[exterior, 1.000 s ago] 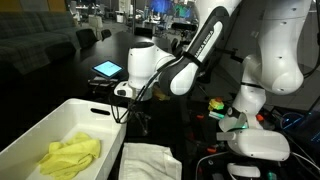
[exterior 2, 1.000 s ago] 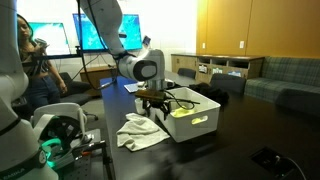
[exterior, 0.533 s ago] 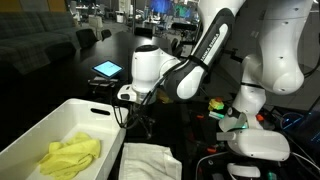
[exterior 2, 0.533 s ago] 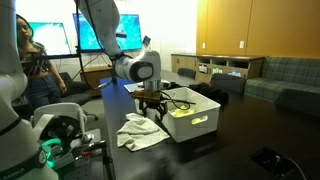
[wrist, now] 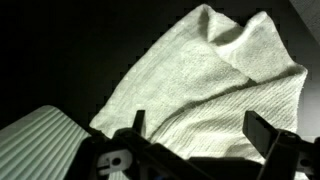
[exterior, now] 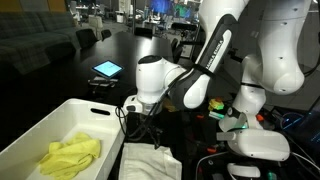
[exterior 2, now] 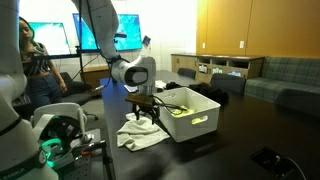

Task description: Put the yellow and white cloths in the storage box and put the marker in the mug cup

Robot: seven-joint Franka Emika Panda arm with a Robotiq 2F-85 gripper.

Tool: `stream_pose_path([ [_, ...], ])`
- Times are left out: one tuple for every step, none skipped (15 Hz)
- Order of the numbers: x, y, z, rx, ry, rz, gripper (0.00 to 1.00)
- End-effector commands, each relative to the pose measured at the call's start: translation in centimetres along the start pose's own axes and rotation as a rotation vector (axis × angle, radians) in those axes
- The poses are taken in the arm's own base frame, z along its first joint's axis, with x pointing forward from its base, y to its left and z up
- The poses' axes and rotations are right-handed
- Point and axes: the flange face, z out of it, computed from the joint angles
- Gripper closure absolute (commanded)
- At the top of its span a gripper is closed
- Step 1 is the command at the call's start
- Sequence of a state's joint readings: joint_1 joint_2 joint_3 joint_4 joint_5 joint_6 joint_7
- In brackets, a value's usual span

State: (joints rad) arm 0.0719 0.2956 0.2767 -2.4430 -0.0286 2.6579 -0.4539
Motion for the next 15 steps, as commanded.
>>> stream_pose_path([
  [1.1, -1.2, 1.5, 0.055, 0.015, -0.009, 0.00],
  [1.3, -1.6, 2.0, 0.065, 0.008, -0.016, 0.00],
  [1.5, -1.9, 2.7, 0.073, 0.001, -0.022, 0.00],
  [1.5, -2.1, 3.3, 0.087, -0.003, -0.035, 0.00],
  [1.5, -2.3, 3.8, 0.099, -0.007, -0.047, 0.00],
  [1.5, -2.6, 4.3, 0.118, -0.006, -0.068, 0.00],
  [1.5, -2.8, 4.8, 0.128, -0.006, -0.085, 0.00],
  [1.5, -3.2, 5.3, 0.139, -0.005, -0.090, 0.00],
  [1.5, -3.5, 5.7, 0.144, -0.002, -0.093, 0.00],
  [1.6, -3.8, 6.1, 0.146, -0.001, -0.091, 0.00],
  [1.6, -4.0, 6.6, 0.153, 0.000, -0.087, 0.00],
  [1.7, -4.2, 7.0, 0.152, 0.007, -0.077, 0.00],
  [1.8, -4.2, 7.4, 0.144, 0.016, -0.066, 0.00],
  [1.9, -4.1, 7.8, 0.125, 0.034, -0.055, 0.00],
  [1.9, -3.9, 8.1, 0.105, 0.046, -0.034, 0.00],
])
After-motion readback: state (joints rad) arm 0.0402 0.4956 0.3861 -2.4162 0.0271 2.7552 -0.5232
